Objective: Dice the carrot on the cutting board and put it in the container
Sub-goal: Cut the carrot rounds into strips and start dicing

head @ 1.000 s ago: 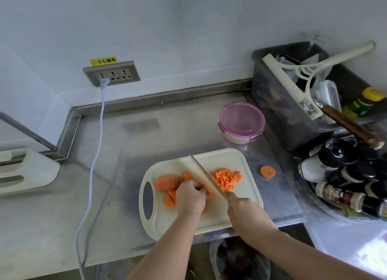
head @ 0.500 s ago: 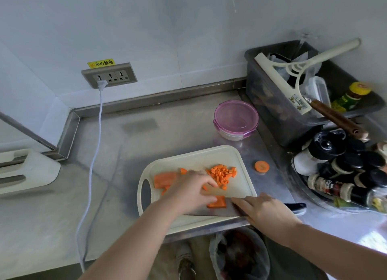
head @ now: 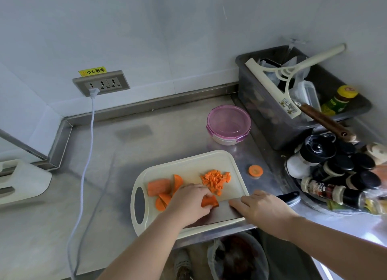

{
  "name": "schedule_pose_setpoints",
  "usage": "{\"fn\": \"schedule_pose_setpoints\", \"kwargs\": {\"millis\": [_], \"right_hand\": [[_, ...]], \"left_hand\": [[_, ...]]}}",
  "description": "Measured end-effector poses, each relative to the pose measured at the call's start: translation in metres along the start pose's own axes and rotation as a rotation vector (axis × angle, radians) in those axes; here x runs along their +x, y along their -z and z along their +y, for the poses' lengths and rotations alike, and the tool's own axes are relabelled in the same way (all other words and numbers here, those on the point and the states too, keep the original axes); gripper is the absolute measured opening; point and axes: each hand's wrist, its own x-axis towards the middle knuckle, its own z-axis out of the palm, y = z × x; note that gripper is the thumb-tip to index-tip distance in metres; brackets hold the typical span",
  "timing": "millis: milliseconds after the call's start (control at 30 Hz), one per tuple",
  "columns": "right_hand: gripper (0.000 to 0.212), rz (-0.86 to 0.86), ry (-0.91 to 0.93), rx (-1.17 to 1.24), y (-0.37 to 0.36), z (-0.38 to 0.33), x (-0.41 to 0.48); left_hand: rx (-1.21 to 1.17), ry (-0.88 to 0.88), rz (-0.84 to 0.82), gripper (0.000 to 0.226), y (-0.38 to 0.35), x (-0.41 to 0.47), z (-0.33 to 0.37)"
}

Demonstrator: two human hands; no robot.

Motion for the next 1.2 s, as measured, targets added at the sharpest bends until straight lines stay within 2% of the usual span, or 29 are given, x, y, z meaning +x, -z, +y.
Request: {"fn": "schedule_pose_setpoints", "kwargs": {"millis": [233, 367, 533, 633, 800, 900, 1200], "right_hand": [[0.069, -0.039, 0.008, 0.008, 0.011, 0.009, -0.02], [0.074, 0.008, 0.004, 0.033, 0.004, 0.02, -0.034], [0.039, 0.069, -0.029, 0.04, 0.017, 0.025, -0.051], [0.037, 0.038, -0.143, 0.108, 0.017, 0.025, -0.063], [0.033, -0.049, -0.432, 0.405, 0.017, 0.014, -0.069], [0.029, -0.063, -0.544, 0.603, 0.019, 0.002, -0.057], [0.02, -0.101, -0.66, 0.874, 0.019, -0.023, -0.016]], "left_hand": [[0.117, -0.005, -0.023, 0.032, -0.006, 0.003, -0.006], [0.109, -0.021, -0.005, 0.031, -0.003, 0.002, -0.006], [0.099, 0.014, -0.003, 0.031, -0.001, 0.0, -0.007], [0.106, 0.024, 0.011, 0.028, -0.002, -0.001, -0.006], [0.172, 0.067, 0.049, 0.031, -0.007, -0.001, -0.001], [0.197, 0.106, 0.076, 0.031, -0.011, 0.003, 0.004], [0.247, 0.256, 0.187, 0.03, -0.021, -0.006, 0.01]]}}
